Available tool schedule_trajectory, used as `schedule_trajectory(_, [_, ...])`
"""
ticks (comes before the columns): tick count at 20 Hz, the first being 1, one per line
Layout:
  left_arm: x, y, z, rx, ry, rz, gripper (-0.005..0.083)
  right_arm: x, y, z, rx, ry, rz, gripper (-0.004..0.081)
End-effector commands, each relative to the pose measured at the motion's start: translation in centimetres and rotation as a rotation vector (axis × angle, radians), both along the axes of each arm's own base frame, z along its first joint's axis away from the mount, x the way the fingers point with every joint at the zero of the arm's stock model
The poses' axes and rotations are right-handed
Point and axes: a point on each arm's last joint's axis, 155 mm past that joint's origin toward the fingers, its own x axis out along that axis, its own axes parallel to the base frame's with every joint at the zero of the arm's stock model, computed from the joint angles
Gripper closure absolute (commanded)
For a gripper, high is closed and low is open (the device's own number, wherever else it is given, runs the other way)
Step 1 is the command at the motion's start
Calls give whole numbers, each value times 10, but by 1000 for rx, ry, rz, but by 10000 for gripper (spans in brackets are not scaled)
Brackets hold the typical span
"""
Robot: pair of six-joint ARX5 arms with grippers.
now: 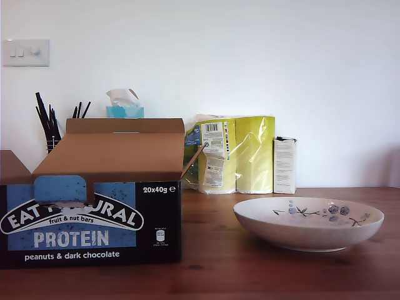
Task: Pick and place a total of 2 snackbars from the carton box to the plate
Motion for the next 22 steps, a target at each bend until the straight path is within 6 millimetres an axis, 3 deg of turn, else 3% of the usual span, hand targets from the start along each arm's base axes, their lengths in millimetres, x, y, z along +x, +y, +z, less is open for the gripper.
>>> schedule_trajectory(1, [-1, -3, -5, -5, 10, -15, 797, 1, 2, -4, 6, 9, 7, 783])
schedule_trajectory(12, [0, -4, -8, -2, 24, -18, 797, -3, 12, 0, 38, 48, 60, 783])
schedule_trajectory(15, [2, -5, -10, 19, 63, -23, 797, -5, 14, 7, -36, 62, 102, 783])
schedule_trajectory(22, [28, -12, 0, 66, 187, -29, 797, -4, 25, 13, -189, 85, 243, 783])
